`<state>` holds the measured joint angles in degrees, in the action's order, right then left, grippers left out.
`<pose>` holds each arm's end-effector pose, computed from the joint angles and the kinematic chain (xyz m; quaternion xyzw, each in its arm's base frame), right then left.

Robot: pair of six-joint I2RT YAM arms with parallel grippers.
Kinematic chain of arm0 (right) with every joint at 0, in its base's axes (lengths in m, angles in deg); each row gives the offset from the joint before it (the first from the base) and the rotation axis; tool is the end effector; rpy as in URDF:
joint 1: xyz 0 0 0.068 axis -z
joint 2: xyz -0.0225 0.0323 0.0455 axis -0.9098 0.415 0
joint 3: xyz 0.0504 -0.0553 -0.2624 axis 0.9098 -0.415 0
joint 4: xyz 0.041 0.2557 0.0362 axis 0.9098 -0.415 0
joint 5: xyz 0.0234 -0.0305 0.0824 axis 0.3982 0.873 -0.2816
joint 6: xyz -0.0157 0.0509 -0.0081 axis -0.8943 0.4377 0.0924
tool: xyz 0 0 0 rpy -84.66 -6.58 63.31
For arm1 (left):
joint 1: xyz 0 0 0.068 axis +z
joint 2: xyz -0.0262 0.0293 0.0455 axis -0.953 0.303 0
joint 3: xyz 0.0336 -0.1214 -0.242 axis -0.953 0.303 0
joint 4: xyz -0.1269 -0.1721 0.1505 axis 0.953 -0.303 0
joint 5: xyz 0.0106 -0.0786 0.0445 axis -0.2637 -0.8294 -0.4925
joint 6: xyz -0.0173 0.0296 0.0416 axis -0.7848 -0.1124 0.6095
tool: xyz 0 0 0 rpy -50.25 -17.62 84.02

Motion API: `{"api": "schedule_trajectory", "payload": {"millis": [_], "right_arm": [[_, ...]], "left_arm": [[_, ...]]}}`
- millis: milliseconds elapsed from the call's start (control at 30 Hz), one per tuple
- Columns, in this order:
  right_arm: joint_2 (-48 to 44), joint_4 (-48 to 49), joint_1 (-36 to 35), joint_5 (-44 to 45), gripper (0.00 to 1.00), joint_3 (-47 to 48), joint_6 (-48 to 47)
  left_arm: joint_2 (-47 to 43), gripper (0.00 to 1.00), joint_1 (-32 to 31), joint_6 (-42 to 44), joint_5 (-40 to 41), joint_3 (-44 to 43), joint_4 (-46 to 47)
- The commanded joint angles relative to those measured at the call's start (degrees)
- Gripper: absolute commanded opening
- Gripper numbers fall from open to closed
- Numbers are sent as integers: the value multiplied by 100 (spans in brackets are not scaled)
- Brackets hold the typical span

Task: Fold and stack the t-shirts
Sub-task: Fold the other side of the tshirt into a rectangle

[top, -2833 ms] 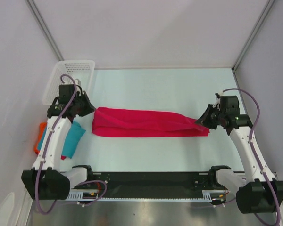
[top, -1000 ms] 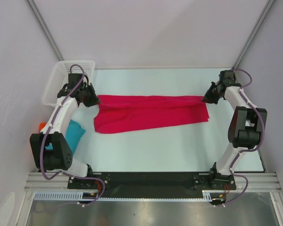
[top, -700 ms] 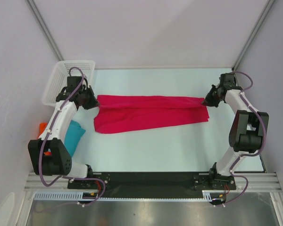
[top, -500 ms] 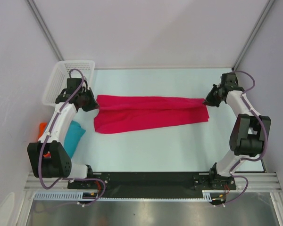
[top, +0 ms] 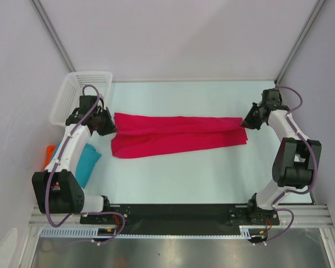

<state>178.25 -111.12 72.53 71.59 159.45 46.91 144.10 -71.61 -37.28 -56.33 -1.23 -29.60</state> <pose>0.3481 -0.0351 0.2401 0.2222 0.9252 0.1484 0.2694 0.2815 -0.0030 0.2866 -0.1514 0.9323 -0.1441 0.2952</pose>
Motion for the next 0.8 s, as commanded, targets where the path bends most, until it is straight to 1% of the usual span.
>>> {"api": "schedule_trajectory", "payload": {"millis": [0, 100, 167, 200, 267, 300, 367, 400, 433, 500, 533, 667, 767], "right_arm": [[71, 77, 42, -21, 27, -3, -67], [80, 85, 42, -39, 28, 5, -67], [45, 77, 42, -56, 28, 40, -76], [36, 76, 42, -56, 31, 58, -76], [1, 59, 42, -47, 32, 93, -85], [-8, 41, 42, -56, 33, 102, -85], [-8, 50, 42, -65, 32, 128, -85], [-8, 67, 42, -74, 33, 128, -76], [9, 85, 42, -117, 33, 137, -42], [79, 112, 33, -161, 33, 172, -15], [97, 129, 25, -197, 32, 190, 3], [220, 121, -124, -223, 31, 383, 73], [238, 59, -283, -179, 31, 532, 82]], "left_arm": [[-285, 1, 12, 120, -29, 5, 24], [-259, 13, 21, 102, 59, -74, -37], [-241, 19, 30, 93, 103, -110, -90], [-215, 27, 30, 93, 112, -145, -90], [-206, 37, 30, 58, 103, -189, -125], [-223, 54, 21, 58, 94, -198, -134], [-241, 68, 30, 32, 129, -224, -134], [-233, 77, 30, 23, 156, -242, -125], [-206, 81, 30, 14, 156, -259, -125], [-14, 85, 30, -30, 112, -399, -99], [74, 86, 30, -56, 60, -435, 40], [916, 85, 12, -249, -222, -820, 410], [1417, 83, -23, -355, -485, -979, 963]]}}
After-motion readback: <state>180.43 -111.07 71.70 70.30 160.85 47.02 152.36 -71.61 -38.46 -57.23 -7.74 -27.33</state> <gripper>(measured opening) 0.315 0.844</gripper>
